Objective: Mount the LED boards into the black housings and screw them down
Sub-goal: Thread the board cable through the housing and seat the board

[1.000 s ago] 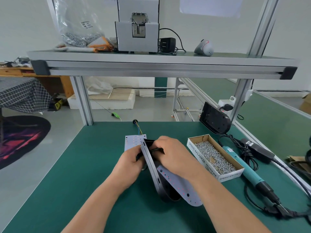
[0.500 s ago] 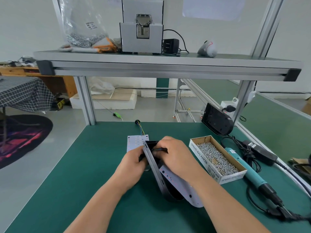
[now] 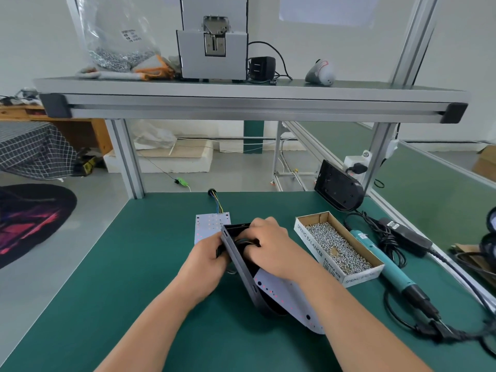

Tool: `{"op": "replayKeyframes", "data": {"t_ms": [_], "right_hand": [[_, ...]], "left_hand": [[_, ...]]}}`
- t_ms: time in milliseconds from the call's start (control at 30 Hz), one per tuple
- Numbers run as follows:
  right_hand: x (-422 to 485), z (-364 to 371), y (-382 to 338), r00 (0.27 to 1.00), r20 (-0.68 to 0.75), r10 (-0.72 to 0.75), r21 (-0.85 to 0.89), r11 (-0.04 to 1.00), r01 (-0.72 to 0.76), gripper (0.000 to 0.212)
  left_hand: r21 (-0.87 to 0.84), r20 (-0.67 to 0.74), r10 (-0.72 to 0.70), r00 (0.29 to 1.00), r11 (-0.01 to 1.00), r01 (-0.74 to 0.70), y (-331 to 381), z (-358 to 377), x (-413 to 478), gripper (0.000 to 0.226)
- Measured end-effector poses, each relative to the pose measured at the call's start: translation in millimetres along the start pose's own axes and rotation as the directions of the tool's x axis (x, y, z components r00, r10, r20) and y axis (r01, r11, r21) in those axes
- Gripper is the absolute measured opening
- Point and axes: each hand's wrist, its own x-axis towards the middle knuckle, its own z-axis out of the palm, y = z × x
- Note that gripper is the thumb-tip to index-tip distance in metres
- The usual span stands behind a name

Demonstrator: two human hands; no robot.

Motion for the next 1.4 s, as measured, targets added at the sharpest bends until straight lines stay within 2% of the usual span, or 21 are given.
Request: {"op": "replayKeyframes", "data": {"t_ms": [167, 300, 400, 467, 533, 600, 700, 767, 833, 933, 1000, 1067, 1133, 1200, 1333, 1400], "right_hand": [[-1.9, -1.2, 9.7, 0.998, 0.021, -0.065, 0.076, 0.995, 0.063, 0.043], [-5.0, -6.0, 19.3, 0.983, -0.164, -0.086, 0.236, 0.964, 0.123, 0.031], [-8.1, -14.3, 32.5, 0.964, -0.264, -0.035, 0.333, 0.935, 0.125, 0.034], [-10.7, -20.2, 39.2, 0.978, -0.207, 0.017, 0.371, 0.926, 0.062, 0.028], [-13.2, -24.4, 44.3, 0.987, -0.114, 0.114, 0.334, 0.940, -0.070, 0.027], [-18.8, -29.4, 48.9, 0.982, -0.026, 0.188, 0.185, 0.966, -0.180, 0.038], [-30.4, -34.9, 55.3, 0.977, 0.068, 0.202, -0.017, 0.979, -0.201, 0.040], [-36.4, -37.4, 61.0, 0.980, 0.064, 0.187, 0.050, 0.980, -0.190, 0.027], [-40.1, -39.3, 65.1, 0.983, 0.030, 0.184, 0.233, 0.955, -0.186, 0.016], [-41.5, -38.4, 67.5, 0.978, -0.016, 0.207, 0.527, 0.833, -0.168, 0.023], [-40.6, -34.6, 64.4, 0.972, -0.009, 0.235, 0.710, 0.686, -0.159, 0.024], [-40.0, -28.0, 58.0, 0.969, 0.060, 0.240, 0.835, 0.521, -0.180, 0.019], [-38.3, -21.4, 52.6, 0.964, 0.126, 0.235, 0.898, 0.386, -0.211, 0.019], [-36.0, -16.0, 50.6, 0.962, 0.159, 0.223, 0.928, 0.300, -0.222, 0.015], [-33.3, -11.2, 54.1, 0.968, 0.149, 0.201, 0.957, 0.217, -0.192, 0.013], [-32.8, -9.2, 55.2, 0.968, 0.142, 0.205, 0.965, 0.191, -0.182, 0.019]], "left_hand": [[-0.014, -0.013, 0.018, 1.000, 1.000, -0.018, 1.9, -0.7, 0.7, 0.042], [-0.077, -0.026, 0.001, 1.000, 0.997, -0.003, -0.4, -1.3, 0.1, 0.038], [-0.053, -0.030, 0.004, 1.000, 0.999, -0.006, -6.0, -2.7, 1.9, 0.043], [-0.041, -0.024, 0.009, 1.000, 0.999, -0.010, -4.6, -2.8, 0.7, 0.048], [-0.029, -0.027, 0.010, 1.000, 1.000, -0.010, -3.2, -3.5, 0.1, 0.049], [-0.024, -0.037, -0.008, 0.999, 1.000, 0.007, -4.5, -4.5, 1.2, 0.048], [-0.018, -0.041, -0.026, 0.999, 1.000, 0.025, -5.7, -5.4, 1.6, 0.047], [-0.018, -0.032, -0.015, 0.999, 1.000, 0.014, -5.6, -5.0, 1.6, 0.049], [-0.020, -0.021, -0.013, 1.000, 1.000, 0.012, -5.9, -5.7, 2.2, 0.052], [-0.032, 0.005, -0.014, 1.000, 0.999, 0.014, -4.3, -6.7, 2.0, 0.049], [-0.029, 0.022, -0.007, 1.000, 1.000, 0.007, -1.6, -5.3, 0.8, 0.041], [-0.011, 0.020, -0.001, 1.000, 1.000, 0.001, -2.5, -3.0, 0.3, 0.037], [0.016, -0.012, -0.007, 1.000, 1.000, 0.007, -6.0, -1.5, 0.5, 0.036], [0.011, -0.018, -0.030, 0.999, 0.999, 0.030, -7.4, -0.1, 0.5, 0.038], [-0.001, -0.017, -0.045, 0.999, 0.999, 0.045, -4.6, 0.4, -0.3, 0.041], [-0.027, -0.027, -0.052, 0.998, 0.998, 0.051, -4.4, -0.5, 0.0, 0.039]]}}
